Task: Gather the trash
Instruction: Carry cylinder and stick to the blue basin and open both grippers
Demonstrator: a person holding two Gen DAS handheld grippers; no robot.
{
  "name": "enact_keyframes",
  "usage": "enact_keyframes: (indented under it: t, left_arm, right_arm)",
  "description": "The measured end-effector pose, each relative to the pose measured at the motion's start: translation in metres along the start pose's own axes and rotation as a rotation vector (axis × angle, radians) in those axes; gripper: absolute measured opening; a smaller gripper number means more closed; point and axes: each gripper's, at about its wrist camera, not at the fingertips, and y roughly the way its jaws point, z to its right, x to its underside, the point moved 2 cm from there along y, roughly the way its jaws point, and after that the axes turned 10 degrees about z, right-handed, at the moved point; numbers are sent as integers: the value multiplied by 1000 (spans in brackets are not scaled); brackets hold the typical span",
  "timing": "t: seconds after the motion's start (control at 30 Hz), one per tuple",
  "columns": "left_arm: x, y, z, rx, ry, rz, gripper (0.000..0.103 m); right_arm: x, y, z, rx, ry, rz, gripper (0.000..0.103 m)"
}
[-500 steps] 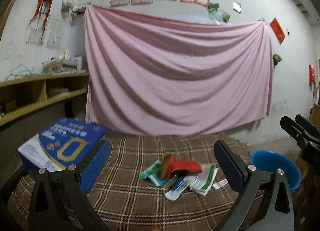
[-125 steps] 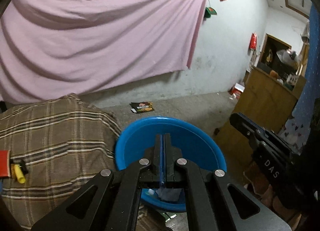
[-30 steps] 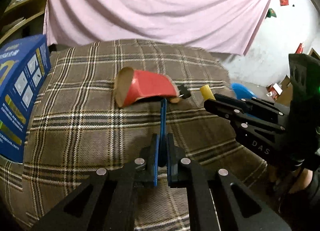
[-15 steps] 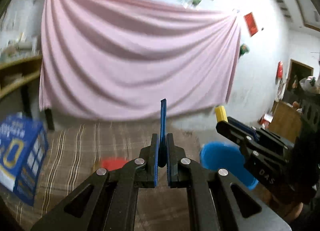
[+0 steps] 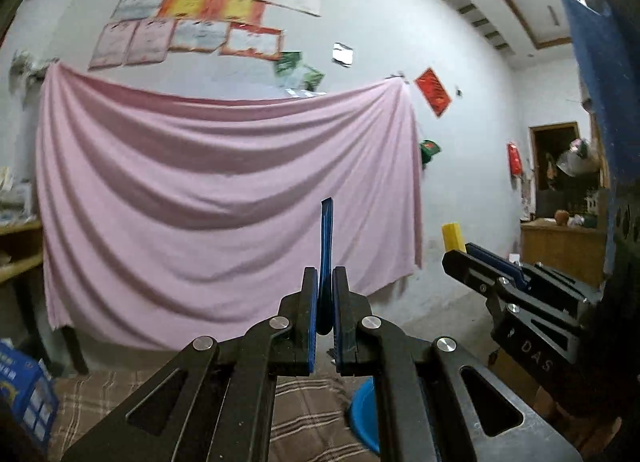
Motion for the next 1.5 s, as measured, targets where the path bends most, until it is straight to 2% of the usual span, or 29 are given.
enact_keyframes:
  t: [0.23,0.37,0.53,0.77,0.9,1.1,1.5]
  left_arm:
    - [23,34,40,72,6,-36,5]
    - [38,53,62,114,-12,-114,5]
    - [61,78,77,128,-23,-222,5]
    - [81,113,75,125,-105,-400,5]
    - [92,129,74,122,-189,-512,5]
    - [112,150,72,130,-259,-662,5]
    - [131,157,74,163,-292,-783,5]
  right_arm:
    - [22,0,44,78,22,-41,14]
    - [39,-2,63,111,51,-103,14]
    - [62,0,86,160,114,-196,14]
    - [95,7,106,213,171,-391,14]
    - [111,7,113,225,198,-486,14]
    - [127,8,116,221,217,-580,14]
    - [151,9,129,222,267,-689,15]
